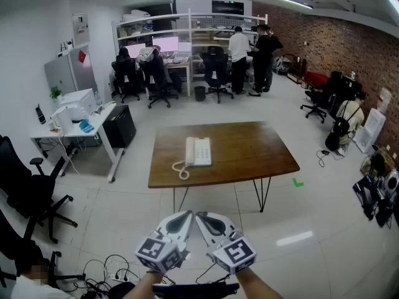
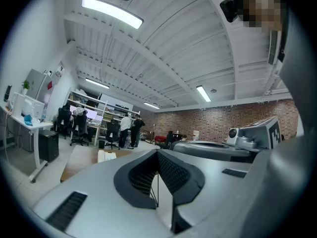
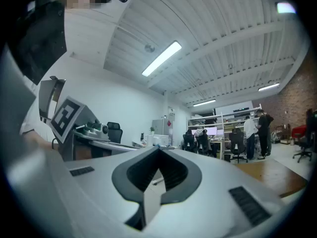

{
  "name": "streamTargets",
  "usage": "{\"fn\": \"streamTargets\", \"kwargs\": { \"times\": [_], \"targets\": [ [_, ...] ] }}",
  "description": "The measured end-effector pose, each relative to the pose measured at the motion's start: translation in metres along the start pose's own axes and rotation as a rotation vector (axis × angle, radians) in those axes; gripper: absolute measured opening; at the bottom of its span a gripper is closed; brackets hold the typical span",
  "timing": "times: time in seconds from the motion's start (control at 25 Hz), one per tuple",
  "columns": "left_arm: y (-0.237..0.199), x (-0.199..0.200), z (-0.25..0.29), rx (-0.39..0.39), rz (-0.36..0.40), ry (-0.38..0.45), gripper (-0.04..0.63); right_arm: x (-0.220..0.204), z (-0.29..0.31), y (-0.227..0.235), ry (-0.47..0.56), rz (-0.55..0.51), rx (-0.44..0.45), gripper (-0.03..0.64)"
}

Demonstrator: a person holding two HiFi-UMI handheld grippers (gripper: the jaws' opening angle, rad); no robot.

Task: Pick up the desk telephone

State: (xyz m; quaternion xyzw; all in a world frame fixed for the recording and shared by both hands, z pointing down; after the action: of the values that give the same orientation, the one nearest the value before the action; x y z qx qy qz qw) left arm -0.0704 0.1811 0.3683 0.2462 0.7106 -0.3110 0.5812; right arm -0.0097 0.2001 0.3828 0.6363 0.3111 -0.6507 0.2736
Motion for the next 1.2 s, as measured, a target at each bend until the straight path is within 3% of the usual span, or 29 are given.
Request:
{"fn": "streamTargets", "kwargs": {
  "times": [0.6, 0.92, 1.2],
  "targets": [
    [-0.010, -0.009, 0.078, 0.016, 0.057, -0.038, 0.002, -0.002, 0.015, 0.082, 0.037, 0.054, -0.017, 0.000],
    [-0.006, -0.018, 0.089, 0.038, 0.057, -0.076, 0.002, -0.012, 0.013, 0.097, 0.043, 0.048, 0.009, 0.000],
    [-0.014, -0.021, 0.097, 0.053, 0.062, -0.058, 0.002, -0.012, 0.017, 0.104, 0.033, 0.070, 0.012, 0.000]
  ]
}}
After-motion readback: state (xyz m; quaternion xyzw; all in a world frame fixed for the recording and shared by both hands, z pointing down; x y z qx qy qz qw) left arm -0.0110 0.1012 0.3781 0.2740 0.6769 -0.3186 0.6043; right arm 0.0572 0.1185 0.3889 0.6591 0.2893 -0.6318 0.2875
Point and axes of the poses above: the fingertips, and each gripper's own axes: z forward along the fingers, y to its right, x out of its top, the point moved 3 cm from there along -z, backward along the fingers, and after that the axes turned 3 degrees about -x, right-handed, at the moved point
